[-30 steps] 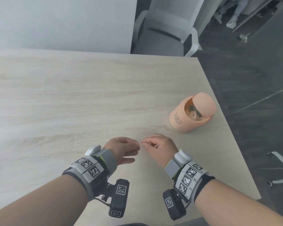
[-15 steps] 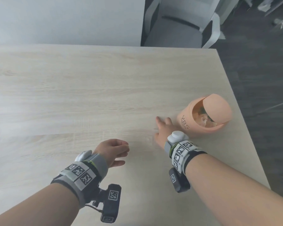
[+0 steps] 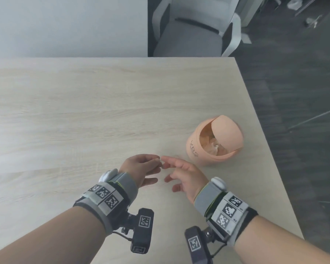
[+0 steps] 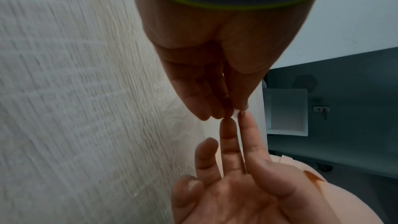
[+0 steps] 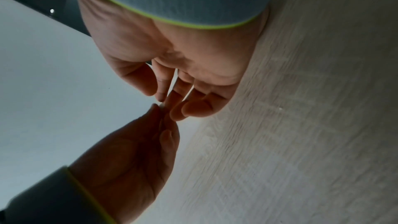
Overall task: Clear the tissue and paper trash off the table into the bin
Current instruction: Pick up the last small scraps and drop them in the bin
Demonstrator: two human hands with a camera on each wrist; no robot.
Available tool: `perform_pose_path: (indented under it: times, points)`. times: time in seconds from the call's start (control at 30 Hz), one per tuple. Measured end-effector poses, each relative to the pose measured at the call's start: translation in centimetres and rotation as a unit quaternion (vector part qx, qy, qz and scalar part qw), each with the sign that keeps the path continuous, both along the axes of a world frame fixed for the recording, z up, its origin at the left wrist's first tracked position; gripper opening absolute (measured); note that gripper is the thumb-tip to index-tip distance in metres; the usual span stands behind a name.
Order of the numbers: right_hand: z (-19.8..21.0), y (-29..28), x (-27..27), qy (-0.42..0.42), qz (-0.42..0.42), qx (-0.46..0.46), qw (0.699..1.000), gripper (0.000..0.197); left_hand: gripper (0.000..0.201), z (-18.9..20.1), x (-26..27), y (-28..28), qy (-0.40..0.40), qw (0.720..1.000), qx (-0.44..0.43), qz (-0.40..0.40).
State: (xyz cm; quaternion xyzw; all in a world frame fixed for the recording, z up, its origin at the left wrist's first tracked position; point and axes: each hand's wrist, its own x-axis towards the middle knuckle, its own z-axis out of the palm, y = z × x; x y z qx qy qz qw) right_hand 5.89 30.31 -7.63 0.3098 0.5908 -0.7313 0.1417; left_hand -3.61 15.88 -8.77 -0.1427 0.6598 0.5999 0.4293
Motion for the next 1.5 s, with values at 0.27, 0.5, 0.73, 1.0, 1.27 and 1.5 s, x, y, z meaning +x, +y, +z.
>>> perform_pose_path:
  times: [0.27,0.5,0.73,1.0,1.27,1.5]
  points:
    - [1.5,2.0,0.8,0.050,0.130,0.182,0.973,0.065,0.015,0.3,0.7,3.2,-0.009,1.000,0.027,0.012]
    - [4.7,6.1,2.3,0.089,0.057,-0.028,0.994,0.050,0.008,2.2,0.3,5.7,0.036,0.996,0.076,-0.005]
    - [8.8,10.8,4.1,0.258,-0.034,0.142,0.955,0.028,0.032,4.9,-0.2,9.6,0.250,0.963,-0.004,-0.102]
    - [8.8,14.2,3.4,0.278,-0.125,0.267,0.914,0.023,0.009,6.0,1.1,13.3,0.464,0.846,-0.136,-0.226]
    - [6.8,14.9,4.1,0.254,-0.110,0.300,0.913,0.022,0.033,5.2,1.3,11.8,0.496,0.814,-0.156,-0.257]
    - [5.2,15.5,3.5,0.253,-0.016,0.377,0.891,0.037,0.037,4.3,3.1,9.9,0.589,0.713,-0.125,-0.359]
